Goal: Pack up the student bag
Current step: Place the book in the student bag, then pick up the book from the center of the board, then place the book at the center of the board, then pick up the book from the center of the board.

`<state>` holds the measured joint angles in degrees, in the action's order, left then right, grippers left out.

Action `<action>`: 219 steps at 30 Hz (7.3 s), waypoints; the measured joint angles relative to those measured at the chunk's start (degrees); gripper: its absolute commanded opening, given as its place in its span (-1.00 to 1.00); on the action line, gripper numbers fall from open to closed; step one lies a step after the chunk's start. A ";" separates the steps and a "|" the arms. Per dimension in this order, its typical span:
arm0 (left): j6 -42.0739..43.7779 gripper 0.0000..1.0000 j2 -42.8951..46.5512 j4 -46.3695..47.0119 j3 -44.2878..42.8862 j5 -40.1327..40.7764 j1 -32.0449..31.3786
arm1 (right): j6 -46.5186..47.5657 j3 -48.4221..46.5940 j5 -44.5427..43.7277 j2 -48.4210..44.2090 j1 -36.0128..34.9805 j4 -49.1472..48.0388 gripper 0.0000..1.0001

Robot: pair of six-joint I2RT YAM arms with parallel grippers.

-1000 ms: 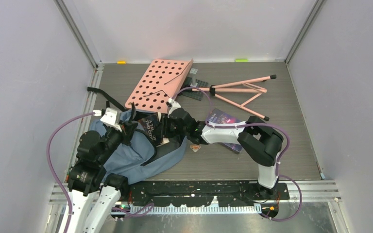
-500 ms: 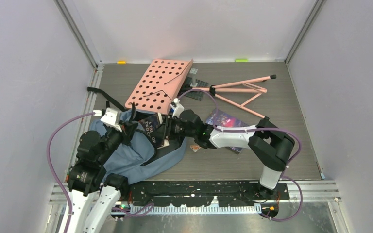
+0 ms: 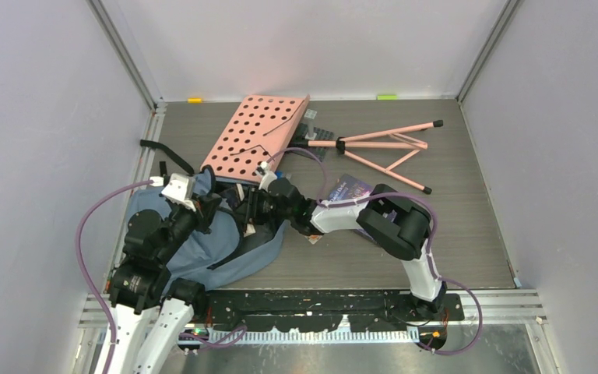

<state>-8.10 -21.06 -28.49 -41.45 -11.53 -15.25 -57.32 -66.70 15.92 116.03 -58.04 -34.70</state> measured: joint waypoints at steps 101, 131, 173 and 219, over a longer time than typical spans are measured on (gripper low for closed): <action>0.79 -1.00 -3.69 2.14 -0.70 -1.16 0.00 | 48.41 -2.78 -51.98 -10.45 4.35 76.56 0.75; 0.72 -1.00 -3.96 2.21 -0.63 -1.77 -0.02 | 66.88 -1.53 -71.80 -3.19 2.34 64.04 -0.99; 0.59 -1.00 -3.17 2.34 -0.39 -1.77 -0.85 | 46.07 -23.06 -30.77 -28.20 4.33 99.41 -0.99; 0.59 -1.00 -3.82 2.47 -0.39 -1.75 -1.53 | 39.91 -4.87 -29.49 -23.91 7.58 87.01 -0.99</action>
<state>-7.51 -24.88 -26.02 -41.85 -13.28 -16.78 -17.41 -71.57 -13.56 92.12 -50.46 52.31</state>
